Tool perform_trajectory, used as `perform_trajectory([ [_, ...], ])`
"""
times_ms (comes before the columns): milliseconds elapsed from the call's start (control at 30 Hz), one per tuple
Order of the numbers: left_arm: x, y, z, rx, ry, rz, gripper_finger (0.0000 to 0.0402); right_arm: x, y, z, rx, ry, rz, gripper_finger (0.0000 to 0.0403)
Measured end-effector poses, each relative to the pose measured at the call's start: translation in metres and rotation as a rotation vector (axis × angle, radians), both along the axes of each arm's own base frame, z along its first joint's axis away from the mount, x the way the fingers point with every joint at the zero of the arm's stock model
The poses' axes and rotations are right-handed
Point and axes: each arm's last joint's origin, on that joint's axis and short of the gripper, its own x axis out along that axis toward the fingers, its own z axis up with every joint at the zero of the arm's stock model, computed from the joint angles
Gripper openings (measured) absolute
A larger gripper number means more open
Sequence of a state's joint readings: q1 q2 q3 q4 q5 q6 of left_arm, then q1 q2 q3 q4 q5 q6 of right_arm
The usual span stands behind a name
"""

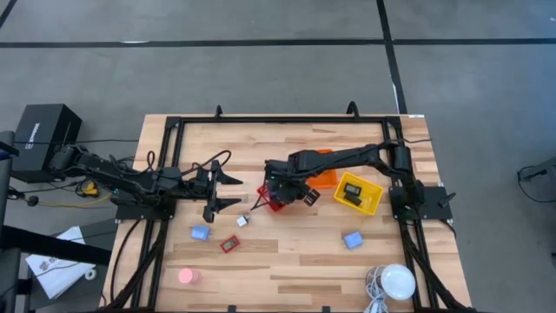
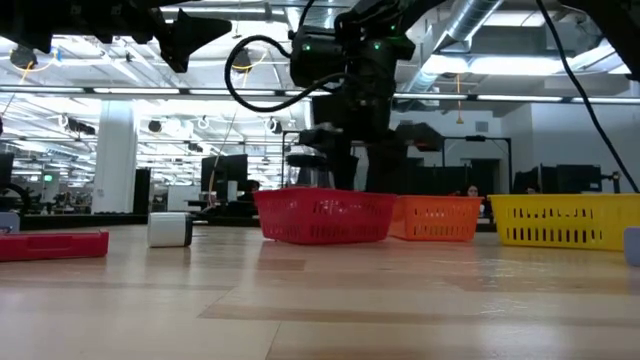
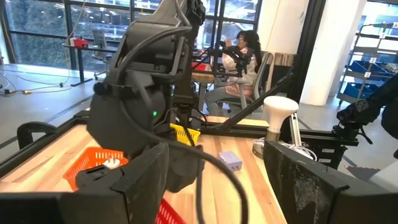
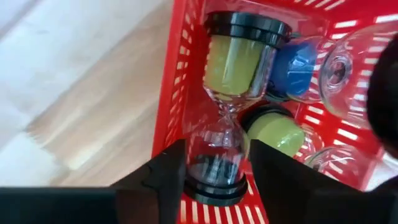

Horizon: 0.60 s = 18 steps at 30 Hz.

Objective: Pick & Place Office items
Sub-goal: Adjust the green hourglass inside the red bin

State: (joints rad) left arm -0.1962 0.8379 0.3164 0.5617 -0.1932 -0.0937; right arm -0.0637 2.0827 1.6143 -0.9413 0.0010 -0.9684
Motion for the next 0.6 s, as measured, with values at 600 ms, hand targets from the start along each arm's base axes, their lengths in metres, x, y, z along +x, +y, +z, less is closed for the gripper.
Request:
perform_trajectory([
  [600,0.0,0.0,0.0,0.0,0.0,0.0,0.0259,-0.01,0.002,0.011,-0.081,0.13,-0.169,0.0201],
])
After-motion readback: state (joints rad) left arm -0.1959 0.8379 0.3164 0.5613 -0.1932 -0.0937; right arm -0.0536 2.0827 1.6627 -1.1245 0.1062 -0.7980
